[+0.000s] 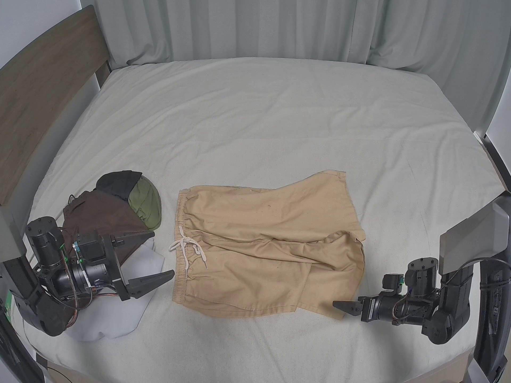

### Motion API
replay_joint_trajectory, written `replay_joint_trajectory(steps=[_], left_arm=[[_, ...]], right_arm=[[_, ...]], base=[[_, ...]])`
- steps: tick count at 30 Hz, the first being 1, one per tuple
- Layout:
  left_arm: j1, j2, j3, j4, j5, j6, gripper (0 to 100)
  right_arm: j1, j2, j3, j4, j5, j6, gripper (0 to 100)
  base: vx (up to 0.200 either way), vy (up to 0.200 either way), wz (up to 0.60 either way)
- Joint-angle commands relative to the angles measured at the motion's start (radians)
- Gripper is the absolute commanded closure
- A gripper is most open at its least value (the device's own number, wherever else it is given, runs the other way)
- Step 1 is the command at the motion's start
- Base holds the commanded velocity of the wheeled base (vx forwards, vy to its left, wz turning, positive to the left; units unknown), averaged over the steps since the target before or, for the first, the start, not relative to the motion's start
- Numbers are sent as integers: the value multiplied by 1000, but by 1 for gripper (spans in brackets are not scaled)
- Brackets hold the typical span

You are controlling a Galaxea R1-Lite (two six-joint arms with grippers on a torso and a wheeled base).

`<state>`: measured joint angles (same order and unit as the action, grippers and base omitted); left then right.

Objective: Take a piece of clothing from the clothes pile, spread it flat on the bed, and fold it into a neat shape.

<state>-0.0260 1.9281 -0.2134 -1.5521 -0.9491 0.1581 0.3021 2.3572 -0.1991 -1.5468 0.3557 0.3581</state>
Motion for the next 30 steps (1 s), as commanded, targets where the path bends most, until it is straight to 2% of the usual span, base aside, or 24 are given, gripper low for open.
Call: replay_joint_trajectory(steps=[1, 12, 17, 27, 28, 30], left_arm=[[0, 0, 0, 0, 0, 0, 0], [0, 0, 2, 0, 0, 0, 0], [12, 0, 0, 0, 0, 0, 0], [14, 2, 0, 0, 0, 1, 0], [14, 3, 2, 0, 0, 1, 0], [14, 3, 0, 0, 0, 1, 0]], right_arm=[[17, 16, 4, 1, 0, 13, 0], [83, 66, -32, -3, -8, 145, 0], [95, 74, -40, -1, -35, 170, 0], [103, 76, -43, -1, -38, 182, 0], [101, 76, -43, -1, -38, 182, 100], [101, 76, -45, -1, -38, 180, 100]], base=[[0, 0, 0], [0, 0, 0], [0, 0, 0], [0, 0, 0], [0, 0, 0], [0, 0, 0]])
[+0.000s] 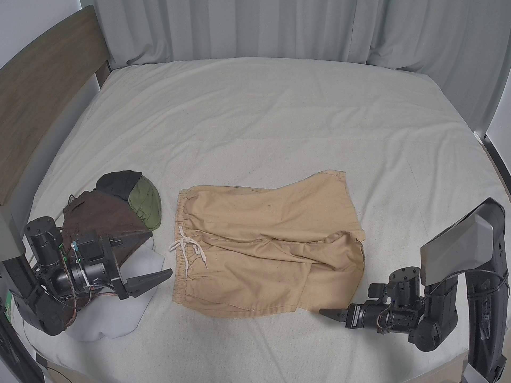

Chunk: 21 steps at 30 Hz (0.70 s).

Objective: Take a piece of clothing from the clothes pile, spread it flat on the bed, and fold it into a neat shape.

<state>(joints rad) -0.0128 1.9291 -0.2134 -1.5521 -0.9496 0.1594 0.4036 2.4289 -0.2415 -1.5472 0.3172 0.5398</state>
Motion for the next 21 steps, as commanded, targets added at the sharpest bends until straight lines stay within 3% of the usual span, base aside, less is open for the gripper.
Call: replay_joint_trajectory(steps=[1, 15, 21], left_arm=[[-1, 2, 2, 0, 0, 0, 0], [2, 57, -1, 0, 0, -1, 0], [16, 148, -3, 0, 2, -46, 0]], right_arm=[[0, 4, -2, -1, 0, -1, 100], [-5, 4, -1, -1, -20, -6, 100], [-9, 2, 7, -1, -21, -14, 100]], base=[[0, 0, 0], [0, 0, 0], [0, 0, 0]])
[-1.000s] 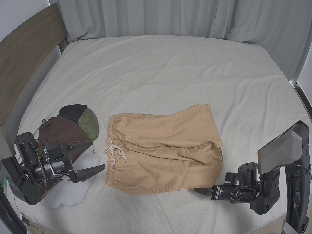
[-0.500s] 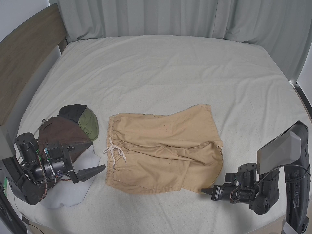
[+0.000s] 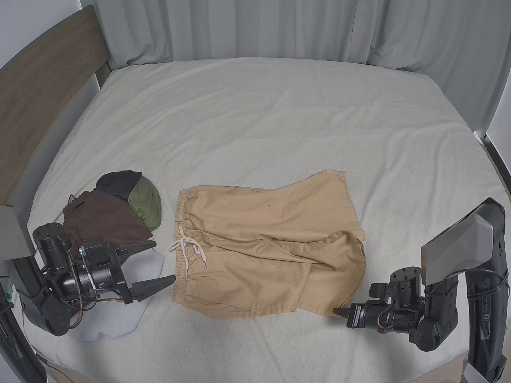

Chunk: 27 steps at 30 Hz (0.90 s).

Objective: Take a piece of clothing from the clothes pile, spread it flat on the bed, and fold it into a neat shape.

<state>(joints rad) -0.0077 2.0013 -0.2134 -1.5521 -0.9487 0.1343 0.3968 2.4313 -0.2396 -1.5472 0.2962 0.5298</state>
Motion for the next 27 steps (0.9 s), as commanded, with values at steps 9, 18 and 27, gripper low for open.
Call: replay_joint_trajectory(steps=[9, 18, 27], left_arm=[[48, 183, -7, 0, 1, -53, 0], [57, 248, 0, 0, 16, -171, 0], [60, 335, -26, 0, 103, -251, 0]], right_arm=[[-3, 2, 5, -1, -2, -5, 100], [-4, 2, 5, 1, -2, -5, 100], [-4, 2, 5, 1, -2, -5, 100]], base=[[0, 0, 0], [0, 0, 0], [0, 0, 0]])
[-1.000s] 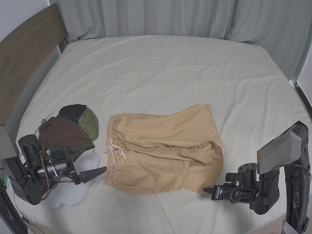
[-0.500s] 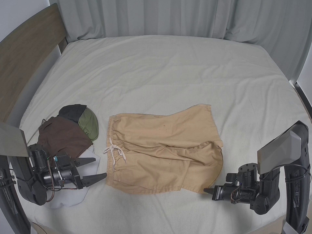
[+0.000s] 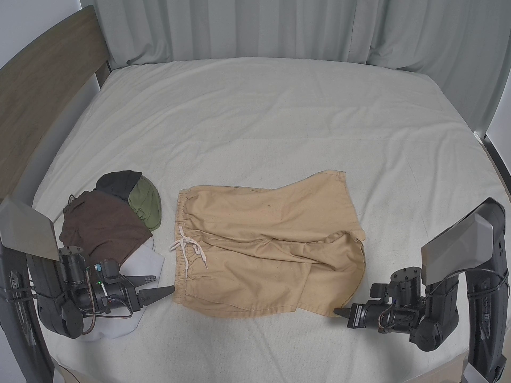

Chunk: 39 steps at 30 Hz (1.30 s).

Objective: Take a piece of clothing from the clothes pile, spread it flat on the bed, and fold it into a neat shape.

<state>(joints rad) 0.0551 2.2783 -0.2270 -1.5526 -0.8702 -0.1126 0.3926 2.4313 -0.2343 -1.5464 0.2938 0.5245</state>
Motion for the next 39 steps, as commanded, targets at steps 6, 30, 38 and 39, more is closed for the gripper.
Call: replay_joint_trajectory(steps=[6, 30, 38, 39], left_arm=[[-24, 82, -14, 0, 77, -44, 0], [-138, 185, -83, 0, 241, -167, 0], [-172, 216, -115, 0, 289, -225, 0], [-178, 216, -118, 0, 290, -233, 0]], right_arm=[[0, 2, 0, -1, 1, 0, 100], [-1, 8, 0, -1, 1, -1, 100], [0, 8, 0, -1, 1, -1, 100], [-1, 8, 0, -1, 1, -1, 100]], base=[[0, 0, 0], [0, 0, 0], [0, 0, 0], [0, 0, 0]])
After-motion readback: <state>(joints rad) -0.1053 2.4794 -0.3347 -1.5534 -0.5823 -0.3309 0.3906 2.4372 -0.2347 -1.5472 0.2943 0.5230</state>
